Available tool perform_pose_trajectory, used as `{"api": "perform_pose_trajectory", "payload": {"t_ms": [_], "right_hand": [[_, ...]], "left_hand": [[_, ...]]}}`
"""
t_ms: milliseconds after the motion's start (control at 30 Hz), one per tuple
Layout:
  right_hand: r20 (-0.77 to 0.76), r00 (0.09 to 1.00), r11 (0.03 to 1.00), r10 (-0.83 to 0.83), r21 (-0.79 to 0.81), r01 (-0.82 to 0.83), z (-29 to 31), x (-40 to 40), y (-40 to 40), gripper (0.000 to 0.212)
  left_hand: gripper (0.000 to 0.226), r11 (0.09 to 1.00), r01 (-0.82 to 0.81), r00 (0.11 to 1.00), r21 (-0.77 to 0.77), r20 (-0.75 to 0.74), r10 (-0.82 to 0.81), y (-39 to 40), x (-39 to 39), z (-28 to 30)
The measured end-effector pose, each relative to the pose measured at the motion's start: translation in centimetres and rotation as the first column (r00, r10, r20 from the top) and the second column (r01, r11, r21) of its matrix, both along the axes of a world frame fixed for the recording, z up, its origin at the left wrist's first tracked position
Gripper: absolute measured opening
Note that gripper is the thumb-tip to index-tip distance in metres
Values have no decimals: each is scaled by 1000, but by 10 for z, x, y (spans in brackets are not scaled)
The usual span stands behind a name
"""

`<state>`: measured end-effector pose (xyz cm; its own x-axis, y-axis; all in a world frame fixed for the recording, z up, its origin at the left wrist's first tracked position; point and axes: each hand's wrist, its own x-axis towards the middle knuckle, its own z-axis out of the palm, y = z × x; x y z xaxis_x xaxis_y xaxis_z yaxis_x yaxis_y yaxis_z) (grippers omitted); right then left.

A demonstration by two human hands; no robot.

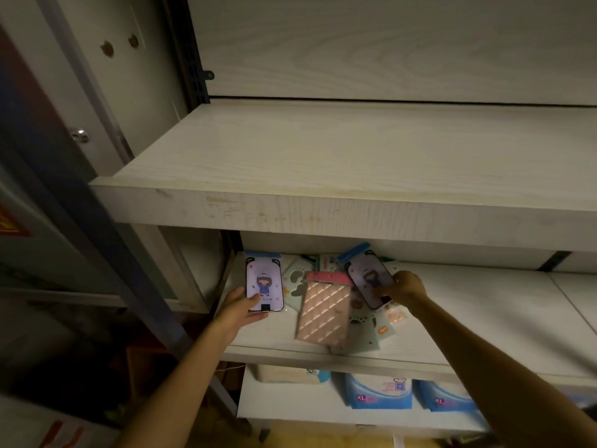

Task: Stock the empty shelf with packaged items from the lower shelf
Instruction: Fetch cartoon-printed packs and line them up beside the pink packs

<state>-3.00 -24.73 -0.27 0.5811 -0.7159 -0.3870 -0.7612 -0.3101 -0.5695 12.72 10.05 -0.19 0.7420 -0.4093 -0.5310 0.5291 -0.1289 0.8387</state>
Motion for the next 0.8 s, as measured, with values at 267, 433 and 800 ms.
{"api": "perform_pose_trajectory", "payload": {"t_ms": [267, 433, 800], "right_hand": [[313, 889, 837, -335, 533, 128, 26, -69, 7, 33], [394, 761, 737, -516, 657, 159, 34, -130, 17, 27], [509, 603, 733, -614, 652, 197, 53, -296, 4, 23]], "left_hand": [[26, 983, 168, 986, -79, 12, -168, -23, -33, 12], [28, 953, 287, 958, -99, 33, -286, -63, -70, 19], [34, 873, 476, 880, -106, 73, -470, -164, -234, 42]]}}
